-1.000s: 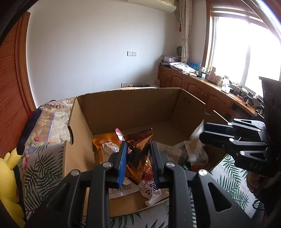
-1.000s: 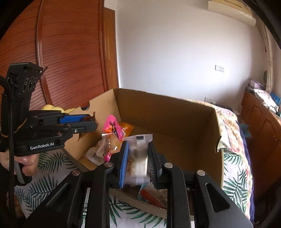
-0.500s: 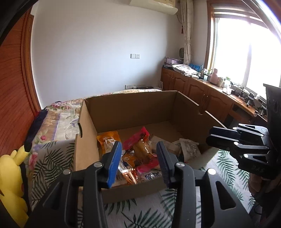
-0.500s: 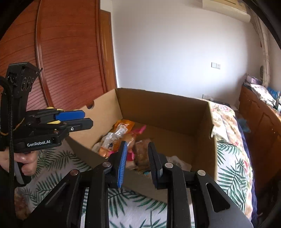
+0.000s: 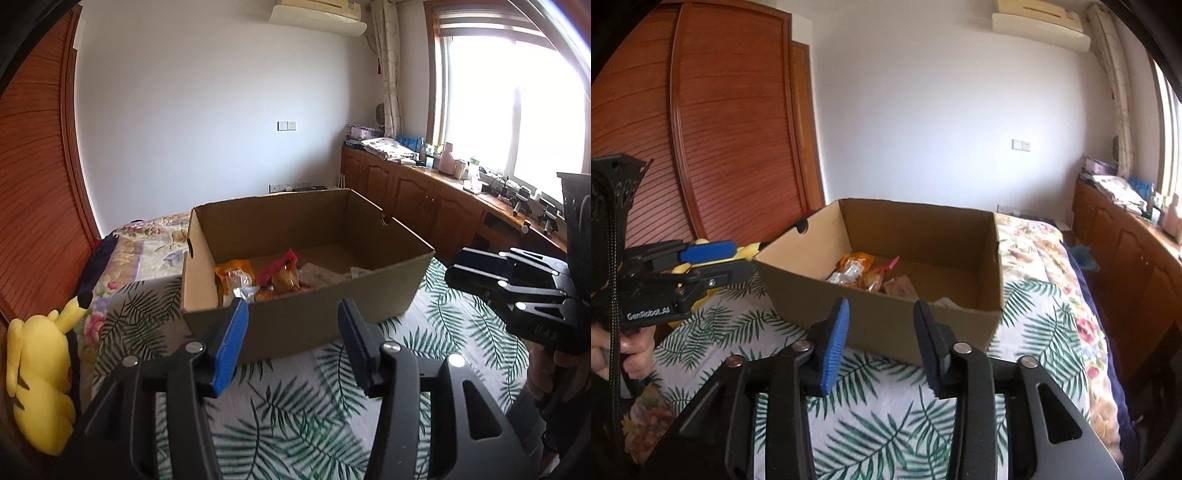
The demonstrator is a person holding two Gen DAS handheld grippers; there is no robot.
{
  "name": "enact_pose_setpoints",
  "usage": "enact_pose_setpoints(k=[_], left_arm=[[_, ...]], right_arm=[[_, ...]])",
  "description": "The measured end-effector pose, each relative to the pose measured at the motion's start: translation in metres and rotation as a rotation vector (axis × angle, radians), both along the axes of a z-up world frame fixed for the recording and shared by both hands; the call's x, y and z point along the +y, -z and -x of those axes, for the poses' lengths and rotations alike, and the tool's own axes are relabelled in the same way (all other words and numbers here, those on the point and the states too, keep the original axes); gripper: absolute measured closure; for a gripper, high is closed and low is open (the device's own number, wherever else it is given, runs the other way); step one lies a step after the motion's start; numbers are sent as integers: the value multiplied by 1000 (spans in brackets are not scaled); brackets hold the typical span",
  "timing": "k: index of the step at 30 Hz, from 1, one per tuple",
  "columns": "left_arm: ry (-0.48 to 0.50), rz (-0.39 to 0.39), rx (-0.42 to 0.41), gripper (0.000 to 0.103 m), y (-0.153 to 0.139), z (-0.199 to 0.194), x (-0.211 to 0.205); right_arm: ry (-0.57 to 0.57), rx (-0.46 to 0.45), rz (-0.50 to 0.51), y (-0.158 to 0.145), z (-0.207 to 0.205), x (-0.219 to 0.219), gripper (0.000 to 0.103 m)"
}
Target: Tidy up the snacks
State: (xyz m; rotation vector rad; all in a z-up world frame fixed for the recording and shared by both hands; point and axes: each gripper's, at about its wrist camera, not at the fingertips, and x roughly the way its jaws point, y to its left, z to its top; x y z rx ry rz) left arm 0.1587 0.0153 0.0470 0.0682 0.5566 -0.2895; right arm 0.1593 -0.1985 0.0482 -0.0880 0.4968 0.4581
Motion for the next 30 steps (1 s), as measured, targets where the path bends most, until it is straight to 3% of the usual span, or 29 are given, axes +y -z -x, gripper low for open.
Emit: enact_pose_setpoints(k=[6, 9, 13, 15, 19, 22, 27, 30], left_arm=[[-33, -12, -3, 45, -1, 24, -2], [-51, -14, -21, 33, -3, 37, -2], [-74, -24, -46, 29, -5, 51, 0], [-80, -22, -56, 23, -7, 59, 1], [-91, 8, -73, 17, -12, 75, 6], [-111, 5, -82, 3, -15, 86, 8], [-122, 28, -100, 0, -24, 107, 12], [-139, -1, -115, 0, -29, 121, 10]], right_arm=[[44, -31, 0, 0, 25, -5, 42], [61, -36, -3, 0, 34, -7, 34], [75, -59, 3, -3, 48, -6, 23], [85, -70, -5, -5, 57, -8, 14], [115, -79, 4, -6, 70, -6, 10], [135, -86, -6, -6, 79, -7, 1], [156, -96, -6, -12, 92, -6, 0], [165, -113, -3, -19, 104, -5, 0]])
